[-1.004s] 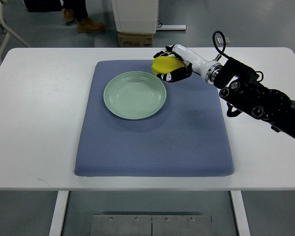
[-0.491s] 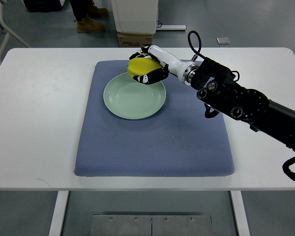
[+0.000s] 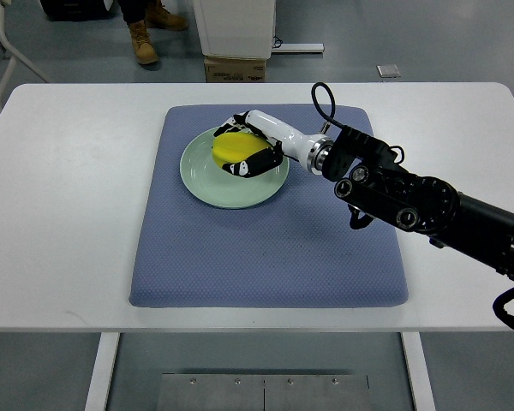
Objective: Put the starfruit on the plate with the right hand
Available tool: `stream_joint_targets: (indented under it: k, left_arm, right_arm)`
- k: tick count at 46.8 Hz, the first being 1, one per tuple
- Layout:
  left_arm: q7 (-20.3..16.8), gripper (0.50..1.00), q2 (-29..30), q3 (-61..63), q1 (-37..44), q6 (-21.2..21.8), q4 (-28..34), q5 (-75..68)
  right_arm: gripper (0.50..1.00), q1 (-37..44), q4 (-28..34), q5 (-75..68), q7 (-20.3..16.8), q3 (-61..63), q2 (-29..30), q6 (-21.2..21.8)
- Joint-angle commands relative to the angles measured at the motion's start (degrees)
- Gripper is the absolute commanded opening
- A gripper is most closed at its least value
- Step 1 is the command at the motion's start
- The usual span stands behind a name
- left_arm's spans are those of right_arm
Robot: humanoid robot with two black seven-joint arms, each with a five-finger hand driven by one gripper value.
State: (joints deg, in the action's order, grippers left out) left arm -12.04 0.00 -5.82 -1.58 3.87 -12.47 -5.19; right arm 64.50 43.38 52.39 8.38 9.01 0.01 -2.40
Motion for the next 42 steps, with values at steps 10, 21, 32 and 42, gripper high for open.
stream_joint_targets:
  k: [10, 21, 32, 42]
  left_arm:
    - [0.0, 1.0, 0.0, 0.02, 0.0, -0.01, -0.01, 0.0]
    - [0.0, 1.0, 0.0, 0.02, 0.0, -0.01, -0.01, 0.0]
    - [0.0, 1.0, 0.0, -0.07, 0.0, -0.01, -0.01, 0.0]
    - [0.0, 1.0, 0.0, 0.02, 0.0, -0.01, -0.01, 0.0]
  right_arm:
    - [0.5, -0.78, 0.92, -0.01, -0.99, -2.59, -0.01, 0.29]
    - [0.5, -0.6, 1.01, -0.01, -3.98, -2.59, -0.01, 0.11]
    - [1.0, -0.6, 1.09, -0.19, -3.9, -2.51, -0.01, -0.15]
    - [1.0, -0.6, 1.01, -0.27, -3.81, -2.24, -0.01, -0.15]
